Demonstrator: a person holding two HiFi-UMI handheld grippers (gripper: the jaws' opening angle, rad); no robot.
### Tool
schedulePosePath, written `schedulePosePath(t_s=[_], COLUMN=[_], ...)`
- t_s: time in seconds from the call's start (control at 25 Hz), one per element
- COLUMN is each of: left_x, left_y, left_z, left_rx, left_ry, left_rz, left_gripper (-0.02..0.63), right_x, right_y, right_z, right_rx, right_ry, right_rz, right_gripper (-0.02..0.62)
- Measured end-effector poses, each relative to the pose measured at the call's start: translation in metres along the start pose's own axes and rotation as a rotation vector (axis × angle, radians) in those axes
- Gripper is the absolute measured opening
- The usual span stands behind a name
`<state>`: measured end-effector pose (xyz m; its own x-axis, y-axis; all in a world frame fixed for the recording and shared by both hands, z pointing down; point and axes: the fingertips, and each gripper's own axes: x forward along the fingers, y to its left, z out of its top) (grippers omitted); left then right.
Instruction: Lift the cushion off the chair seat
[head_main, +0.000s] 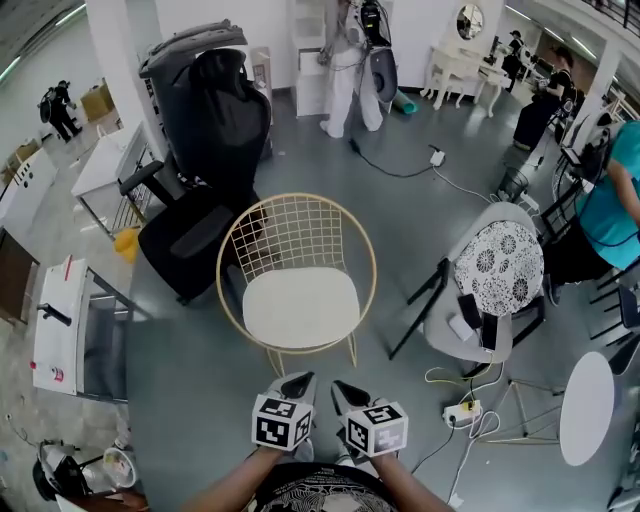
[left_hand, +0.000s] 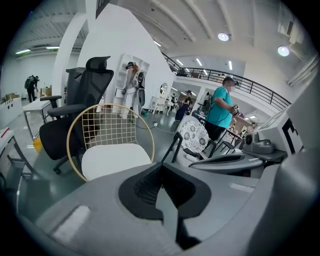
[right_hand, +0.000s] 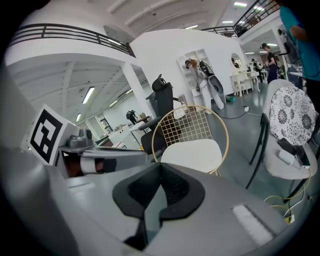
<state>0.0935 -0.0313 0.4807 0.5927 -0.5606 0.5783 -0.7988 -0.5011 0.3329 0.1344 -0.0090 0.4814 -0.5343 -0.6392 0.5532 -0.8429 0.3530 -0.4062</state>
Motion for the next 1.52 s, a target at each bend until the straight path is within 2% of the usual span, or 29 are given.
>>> schedulePosePath(t_s=[0.56, 0.76, 0.92, 1.0, 1.12, 1.32, 1.52], left_x=[0.028, 0.038, 0.051, 0.059, 0.069, 0.084, 0.094], left_y=[0.054, 0.061, 0.066, 0.070, 0.080, 0.087, 0.092], left_z=[0.030, 0.029, 0.027, 0.030, 0.035, 0.036, 0.024], left_rx=[-0.116, -0.175, -0.238, -0.259, -0.299, -0.418, -0.561], left_ry=[-0.022, -0.042, -0.063, -0.076, -0.098, -0.158, -0.203], left_rz=[-0.109, -0.125, -0.122, -0.107, -0.041, 0.086, 0.173], left_gripper=[-0.008, -0.003, -0.003, -0.003, -0.003, -0.003, -0.003], right_x=[0.057, 0.068, 0.081, 0.089, 0.100, 0.117, 0.131], right_y=[0.003, 0.000, -0.009, -0.015, -0.023, -0.041, -0.052], right_z=[0.036, 0.038, 0.039, 0.041, 0.045, 0.062, 0.064], right_rx=[-0.073, -0.125, -0.168, -0.192, -0.239, -0.349, -0.401], right_ry=[0.135, 0.197, 0.247, 0.269, 0.309, 0.354, 0.398], right_rz=[-0.059, -0.053, -0.014, 0.021, 0.090, 0.221, 0.345], right_gripper=[-0.002, -0.002, -0.002, -0.002, -0.002, -0.002, -0.002])
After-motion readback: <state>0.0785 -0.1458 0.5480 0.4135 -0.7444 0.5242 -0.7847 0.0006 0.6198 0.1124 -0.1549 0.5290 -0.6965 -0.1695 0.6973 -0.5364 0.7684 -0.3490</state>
